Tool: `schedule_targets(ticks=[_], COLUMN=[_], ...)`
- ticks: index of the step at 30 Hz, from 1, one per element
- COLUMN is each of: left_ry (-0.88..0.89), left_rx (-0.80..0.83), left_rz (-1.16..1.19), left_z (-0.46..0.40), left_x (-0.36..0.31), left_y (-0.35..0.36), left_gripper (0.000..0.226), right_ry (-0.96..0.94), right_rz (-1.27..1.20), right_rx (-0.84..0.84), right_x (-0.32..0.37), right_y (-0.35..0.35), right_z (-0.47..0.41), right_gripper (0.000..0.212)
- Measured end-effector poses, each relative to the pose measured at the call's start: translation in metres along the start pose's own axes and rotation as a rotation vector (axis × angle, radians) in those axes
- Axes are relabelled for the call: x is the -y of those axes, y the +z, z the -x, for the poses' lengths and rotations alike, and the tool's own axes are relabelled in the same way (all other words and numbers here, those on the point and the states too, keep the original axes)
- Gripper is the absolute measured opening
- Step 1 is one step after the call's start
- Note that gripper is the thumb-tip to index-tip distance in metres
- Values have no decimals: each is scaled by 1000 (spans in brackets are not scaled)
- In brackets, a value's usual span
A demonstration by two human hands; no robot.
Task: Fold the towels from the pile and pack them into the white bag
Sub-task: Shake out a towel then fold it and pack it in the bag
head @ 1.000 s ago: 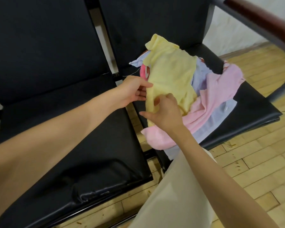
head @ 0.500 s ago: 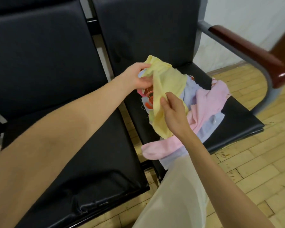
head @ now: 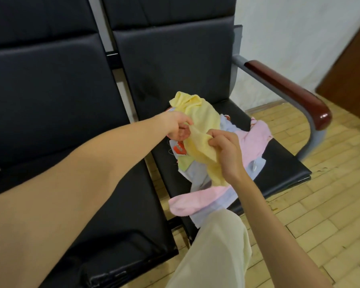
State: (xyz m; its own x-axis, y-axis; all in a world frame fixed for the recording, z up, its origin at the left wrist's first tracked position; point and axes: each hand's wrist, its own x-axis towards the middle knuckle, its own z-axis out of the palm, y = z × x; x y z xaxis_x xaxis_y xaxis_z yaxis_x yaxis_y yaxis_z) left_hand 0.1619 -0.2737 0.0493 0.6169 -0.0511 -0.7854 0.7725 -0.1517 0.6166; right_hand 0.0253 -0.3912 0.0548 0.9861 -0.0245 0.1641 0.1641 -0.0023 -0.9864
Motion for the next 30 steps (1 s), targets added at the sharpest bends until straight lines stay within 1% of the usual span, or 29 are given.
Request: schedule_targets(ticks=[2, 3, 4, 6, 7, 9, 10, 11, 12, 14, 16, 17, 19, 22, 24, 26, 27, 28, 30], left_ry=[26, 32, 53, 75, 87, 29, 47, 61, 87, 111, 259, 309, 288, 299, 339, 364, 379, 391, 404], left_rx=[17, 28, 16, 19, -2, -20, 1, 22, 14, 8, -44, -69, -149, -130, -132, -145, -162, -208, -339], left_rz=[-55, -64, -89, -115, -87, 129, 104, 57, 85, 268, 361, 427, 534, 638, 648, 683, 670, 647, 515], left_z=[-3, -4, -2, 8, 9, 4, 0, -3, -7, -10, 1, 5, 18, 39, 52, 68, 73, 80, 86], left_x=[-1, -1, 1, 6, 11, 16, 20, 22, 23, 24, 23, 24, 33, 57, 79, 103, 117, 131, 162], left_y=[2, 4, 5, 9, 9, 5, 0, -5, -12, -27, -44, -55, -77, -105, -122, -139, -151, -165, -196], left_gripper=[33, 32, 27, 12, 12, 23, 25, 21, 16, 12, 28, 31, 33, 40, 38, 32, 29, 26, 25], right_ry=[68, 98, 129, 219, 260, 297, 299, 302, 312, 363, 407, 415, 427, 470, 487, 509, 524, 556, 653], right_rz=[-30, -52, -79, -139, -172, -233, -250, -257, -264, -268, -269, -263, -254, -295, -338, -336, -323, -303, -182], right_rx=[28, 42, 60, 83, 101, 160, 174, 175, 172, 123, 73, 50, 11, -24, 16, 66, 107, 146, 227], right_x=[1, 0, 1, 3, 4, 5, 6, 6, 6, 6, 6, 7, 8, 6, 4, 1, -2, -4, -15], right_y=[-3, -3, -1, 4, 6, 9, 11, 13, 14, 17, 21, 25, 34, 54, 70, 87, 97, 108, 127], right_z=[1, 1, 2, 4, 6, 10, 13, 15, 16, 19, 21, 22, 25, 32, 38, 44, 47, 50, 50], right_gripper=[14, 14, 15, 9, 15, 24, 26, 25, 23, 20, 16, 13, 12, 11, 11, 26, 22, 17, 31])
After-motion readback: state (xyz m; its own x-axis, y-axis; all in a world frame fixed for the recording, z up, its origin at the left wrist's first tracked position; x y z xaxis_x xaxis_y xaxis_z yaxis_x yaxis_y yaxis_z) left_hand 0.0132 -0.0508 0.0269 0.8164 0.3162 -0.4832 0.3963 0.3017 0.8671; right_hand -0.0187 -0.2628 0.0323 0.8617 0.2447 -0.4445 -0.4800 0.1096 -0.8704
